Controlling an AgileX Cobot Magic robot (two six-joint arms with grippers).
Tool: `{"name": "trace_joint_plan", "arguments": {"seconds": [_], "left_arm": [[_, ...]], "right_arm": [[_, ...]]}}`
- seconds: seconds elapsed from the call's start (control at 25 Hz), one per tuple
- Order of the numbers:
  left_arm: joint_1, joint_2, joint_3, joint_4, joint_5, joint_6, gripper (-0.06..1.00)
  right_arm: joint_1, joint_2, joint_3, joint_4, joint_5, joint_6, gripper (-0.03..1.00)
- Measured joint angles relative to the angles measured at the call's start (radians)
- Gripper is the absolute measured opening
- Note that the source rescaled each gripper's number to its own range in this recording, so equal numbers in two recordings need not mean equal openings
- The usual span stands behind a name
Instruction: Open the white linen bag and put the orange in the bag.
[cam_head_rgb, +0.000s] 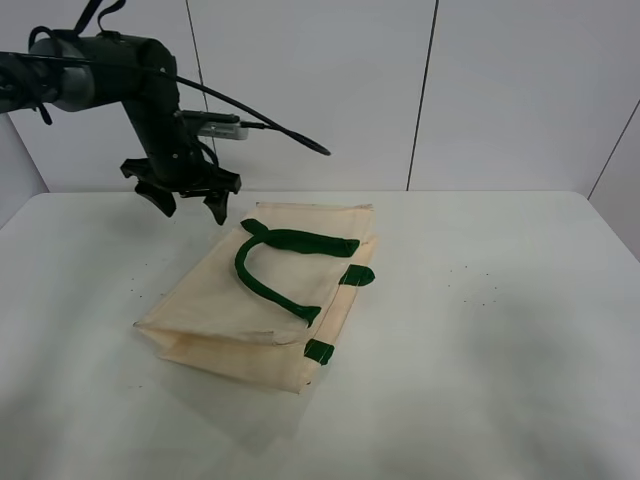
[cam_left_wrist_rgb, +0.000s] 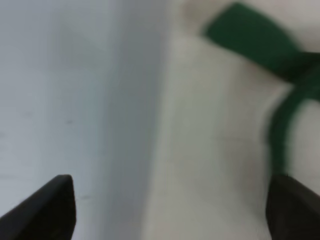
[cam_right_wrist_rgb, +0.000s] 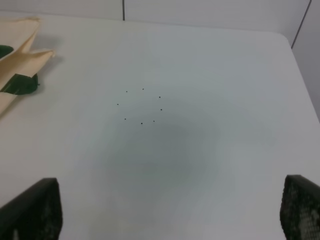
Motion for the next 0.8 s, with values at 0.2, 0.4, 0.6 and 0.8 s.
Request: {"name": "trace_joint_plan", "arguments": {"seconds": [0.2,0.4,0.6,0.8], "left_arm": [[0.133,0.0,0.0,0.004,0.035,0.0,0.97],[0.183,-0.001,0.0,-0.009,0.09,0.0,0.96],[0.18,-0.072,0.064,-0.02,0.094,0.0,0.95],[0.18,-0.258,0.235,-0.022,0.093,0.009,0.95]], "right_arm": [[0.0,0.0,0.0,0.0,0.0,0.0,1.0],[0.0,0.0,0.0,0.0,0.0,0.0,1.0],[0.0,0.0,0.0,0.0,0.0,0.0,1.0],[0.0,0.0,0.0,0.0,0.0,0.0,1.0]]}}
